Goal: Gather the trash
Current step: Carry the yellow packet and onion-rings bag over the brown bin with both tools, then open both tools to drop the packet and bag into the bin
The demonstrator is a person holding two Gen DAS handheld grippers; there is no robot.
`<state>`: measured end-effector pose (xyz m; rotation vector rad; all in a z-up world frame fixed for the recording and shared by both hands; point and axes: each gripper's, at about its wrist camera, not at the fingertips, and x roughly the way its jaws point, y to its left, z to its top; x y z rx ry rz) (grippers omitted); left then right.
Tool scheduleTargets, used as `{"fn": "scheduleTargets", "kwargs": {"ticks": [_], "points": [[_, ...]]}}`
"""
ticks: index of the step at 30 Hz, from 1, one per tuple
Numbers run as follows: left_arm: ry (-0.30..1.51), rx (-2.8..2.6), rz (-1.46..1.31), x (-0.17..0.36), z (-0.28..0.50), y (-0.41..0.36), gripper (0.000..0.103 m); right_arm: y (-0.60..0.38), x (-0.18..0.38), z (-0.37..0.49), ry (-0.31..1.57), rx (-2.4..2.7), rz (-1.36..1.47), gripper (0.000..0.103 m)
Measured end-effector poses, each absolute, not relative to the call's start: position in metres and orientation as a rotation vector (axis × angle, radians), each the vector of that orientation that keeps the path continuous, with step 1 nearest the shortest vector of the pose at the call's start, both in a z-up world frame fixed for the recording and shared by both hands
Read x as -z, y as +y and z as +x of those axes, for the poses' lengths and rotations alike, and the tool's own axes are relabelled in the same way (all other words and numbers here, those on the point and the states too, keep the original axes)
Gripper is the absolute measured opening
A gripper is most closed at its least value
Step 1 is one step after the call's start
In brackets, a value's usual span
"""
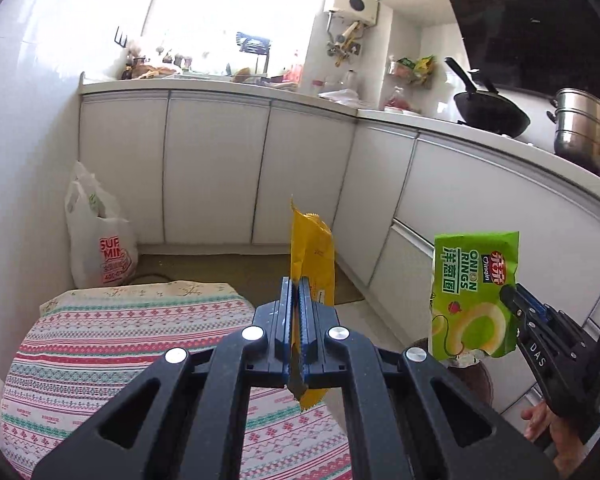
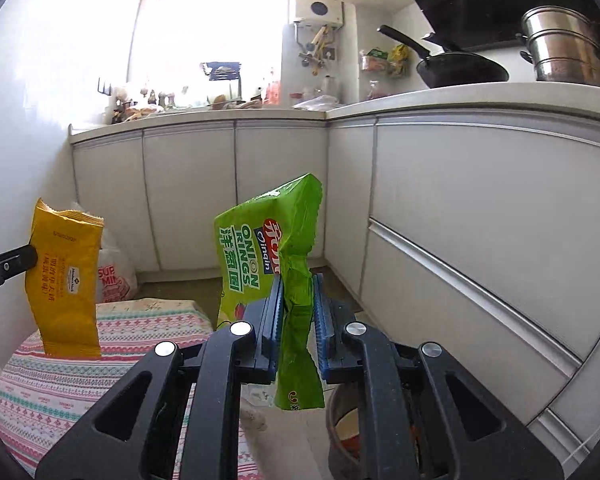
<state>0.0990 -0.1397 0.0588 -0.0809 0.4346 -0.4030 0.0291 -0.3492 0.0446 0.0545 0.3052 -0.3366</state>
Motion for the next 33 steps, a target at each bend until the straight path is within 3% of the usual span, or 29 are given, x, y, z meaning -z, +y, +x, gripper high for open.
{"fn": "scheduleTargets", "kwargs": {"ticks": [8,26,29,31,33], "points": [[0.434,0.547,-0.103,-0.047,0.096,-0.224,0.003,-0.418,-0.037,0.013,0.302,0.499,0.12,0.013],[0.677,0.773,-0.122,0.024,0.133,-0.386,0.003,-0.54,0.025,0.007,0.451,0.675,0.297,0.014],[0.735,0.774,-0.143,0.036,0.146,-0.395,0.005,-0.55,0.035,0.015,0.494,0.666,0.325,0.018],[0.768,0.775,-0.164,0.043,0.153,-0.398,0.008,-0.552,0.044,0.017,0.523,0.671,0.34,0.029],[0.786,0.782,-0.177,0.047,0.156,-0.399,0.019,-0.555,0.048,0.02,0.535,0.679,0.348,0.031]]}}
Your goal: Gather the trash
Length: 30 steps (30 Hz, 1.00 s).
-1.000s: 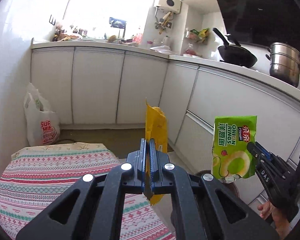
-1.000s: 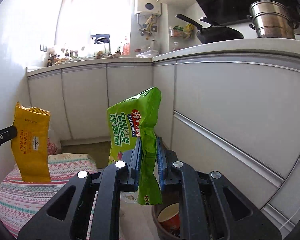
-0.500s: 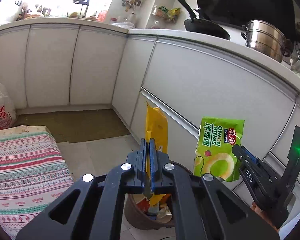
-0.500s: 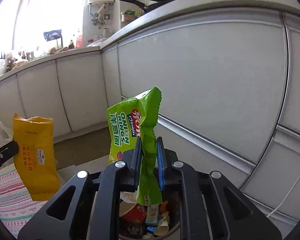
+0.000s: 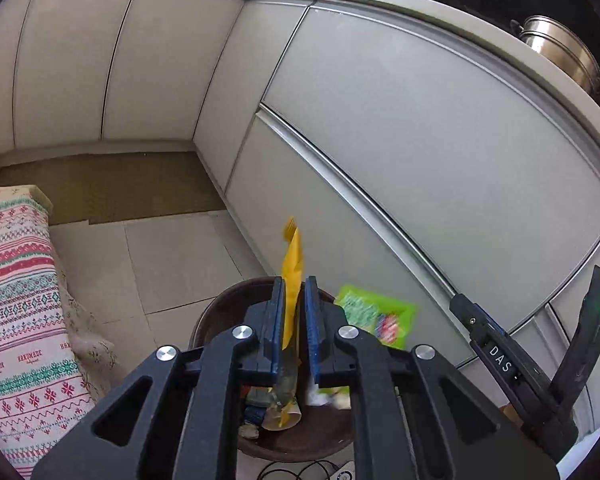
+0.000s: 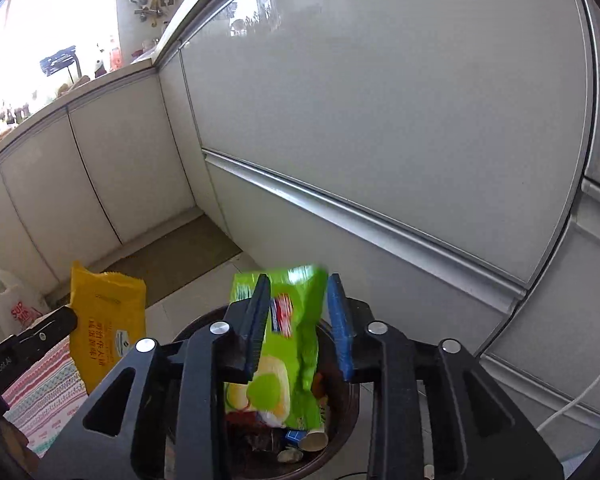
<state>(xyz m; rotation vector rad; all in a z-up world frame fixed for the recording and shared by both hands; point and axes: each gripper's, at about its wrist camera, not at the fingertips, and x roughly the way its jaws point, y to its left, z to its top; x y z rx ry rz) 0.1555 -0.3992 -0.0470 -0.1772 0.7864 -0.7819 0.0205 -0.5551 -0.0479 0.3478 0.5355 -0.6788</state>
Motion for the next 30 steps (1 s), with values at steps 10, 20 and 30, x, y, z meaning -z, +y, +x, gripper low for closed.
{"fn": "scheduleTargets", "kwargs": {"ticks": [10,20,30], "points": [[0.706,0.717,-0.14,0.029,0.138,-0.386,0.046,-0.54,0.033,0.0,0.484,0.7,0.351,0.06],[0.372,0.329,0.019,-0.043,0.067,-0.297,0.096,-0.442,-0.018,-0.022,0.302,0.637,0.279,0.096],[0.424,0.165,0.068,-0.044,0.018,-0.206,0.096,-0.351,-0.024,-0.057,0.246,0.55,0.218,0.096]]}}
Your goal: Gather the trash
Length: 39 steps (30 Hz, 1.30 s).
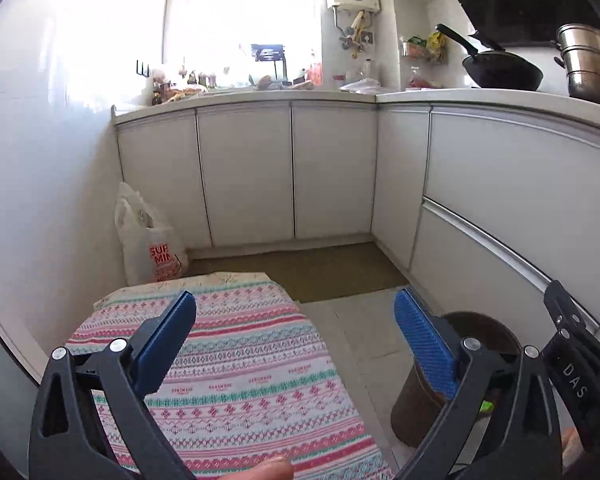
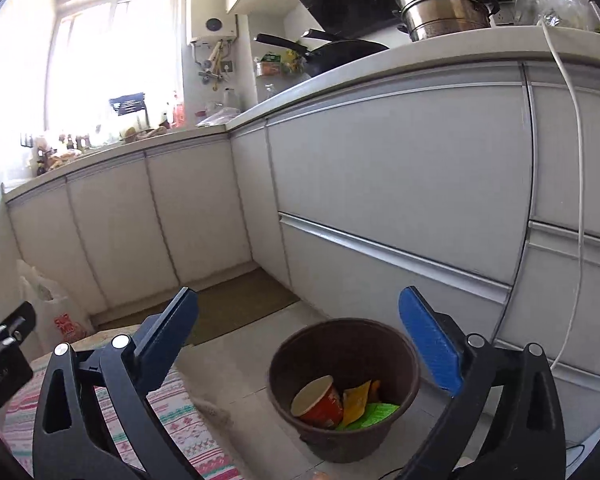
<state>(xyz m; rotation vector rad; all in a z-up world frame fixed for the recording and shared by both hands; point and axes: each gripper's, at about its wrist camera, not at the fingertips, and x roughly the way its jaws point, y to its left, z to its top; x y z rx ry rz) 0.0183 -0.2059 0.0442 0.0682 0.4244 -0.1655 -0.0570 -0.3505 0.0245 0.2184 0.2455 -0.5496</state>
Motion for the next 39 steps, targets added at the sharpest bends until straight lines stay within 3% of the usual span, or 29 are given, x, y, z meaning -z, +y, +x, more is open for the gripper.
{"fn": "scheduleTargets", "kwargs": {"ticks": [5,12,39], "points": [[0.367,0.094,0.043,-0.033,-0.018,-0.155,0.096,-0.307,-0.021,-0.07,0.239,0.491,0.148,0.096],[0.418,0.067,0.039,-0.005,-0.035,-0.115,0.096,-0.268,-0.005,-0.07,0.289,0.41,0.12,0.096],[0.493,0.045,0.033,0.01,-0.019,-0.096,0.096,-0.251,0.013,-0.055,0.35,0.455,0.048,0.096]]}}
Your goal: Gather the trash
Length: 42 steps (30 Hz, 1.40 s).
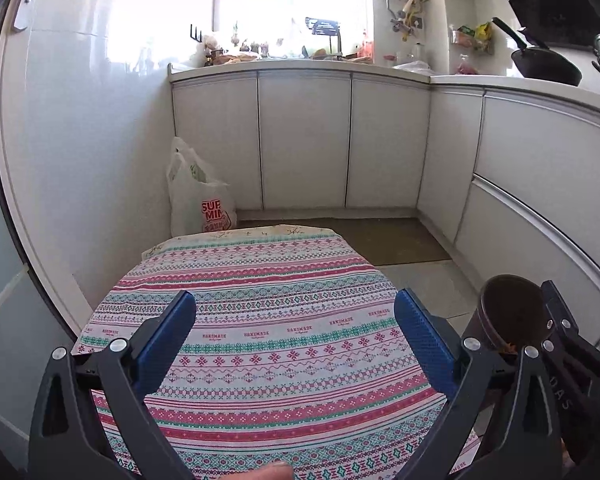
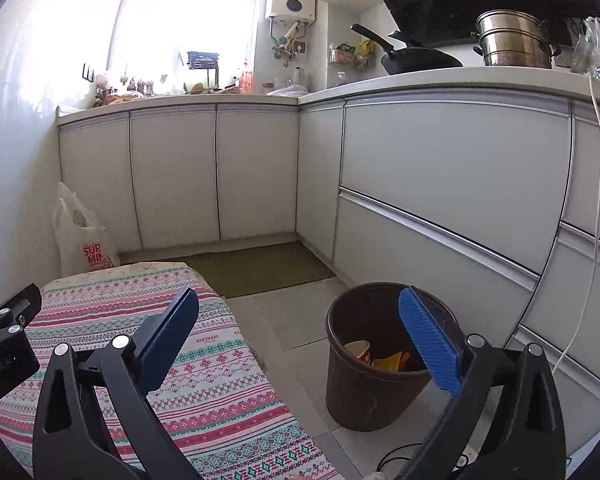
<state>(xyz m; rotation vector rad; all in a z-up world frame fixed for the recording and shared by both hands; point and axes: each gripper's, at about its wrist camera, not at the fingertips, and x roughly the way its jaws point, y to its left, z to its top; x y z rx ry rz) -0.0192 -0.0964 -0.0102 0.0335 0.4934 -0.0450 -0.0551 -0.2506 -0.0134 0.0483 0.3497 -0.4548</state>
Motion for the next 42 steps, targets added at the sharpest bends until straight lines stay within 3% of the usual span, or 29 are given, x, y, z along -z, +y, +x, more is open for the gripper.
{"fn": "scheduleTargets", "kwargs": {"ticks": [42], "points": [[0.567,0.048,0.024,0.021,-0.004,-0.098,0.096,-0.256,0.023,-0.05,0.39,0.449,0.055,0.096]]}}
